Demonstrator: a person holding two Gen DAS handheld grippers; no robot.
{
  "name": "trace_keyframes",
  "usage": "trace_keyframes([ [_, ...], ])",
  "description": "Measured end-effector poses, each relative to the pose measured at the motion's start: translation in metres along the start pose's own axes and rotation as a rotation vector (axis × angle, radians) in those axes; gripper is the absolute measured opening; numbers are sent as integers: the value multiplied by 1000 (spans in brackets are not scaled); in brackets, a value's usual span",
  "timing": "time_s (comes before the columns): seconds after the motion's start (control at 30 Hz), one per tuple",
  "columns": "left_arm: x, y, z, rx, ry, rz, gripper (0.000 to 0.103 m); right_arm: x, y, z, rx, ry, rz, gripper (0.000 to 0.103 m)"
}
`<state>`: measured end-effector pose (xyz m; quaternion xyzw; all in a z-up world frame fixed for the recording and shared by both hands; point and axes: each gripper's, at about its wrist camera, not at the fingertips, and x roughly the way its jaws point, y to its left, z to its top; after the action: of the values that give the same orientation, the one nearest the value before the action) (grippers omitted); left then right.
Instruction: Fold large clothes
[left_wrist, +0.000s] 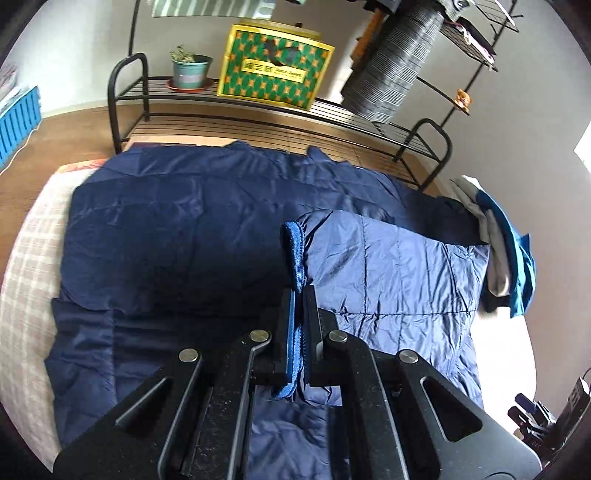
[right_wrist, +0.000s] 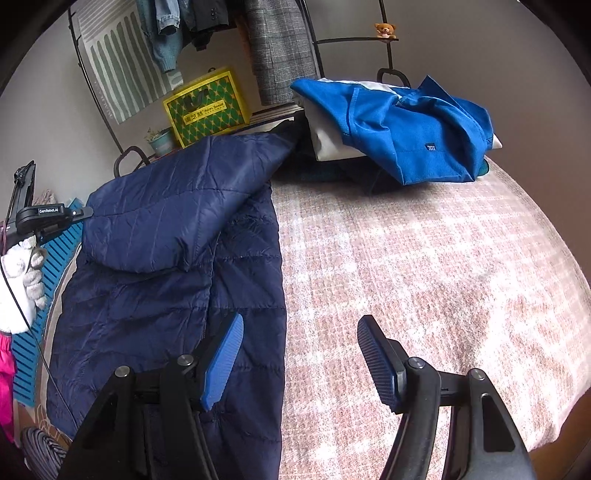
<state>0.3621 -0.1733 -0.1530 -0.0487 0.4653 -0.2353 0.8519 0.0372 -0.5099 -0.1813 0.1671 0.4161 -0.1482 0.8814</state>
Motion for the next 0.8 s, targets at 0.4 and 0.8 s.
trace_keyframes([
  [0.4, 54, 95, 26, -80, 1, 159, 1, 24, 45, -1, -132, 58, 4, 67],
  [0.8, 76, 159, 48, -146, -41, 278, 1, 49, 56, -6, -176, 132, -13, 67],
])
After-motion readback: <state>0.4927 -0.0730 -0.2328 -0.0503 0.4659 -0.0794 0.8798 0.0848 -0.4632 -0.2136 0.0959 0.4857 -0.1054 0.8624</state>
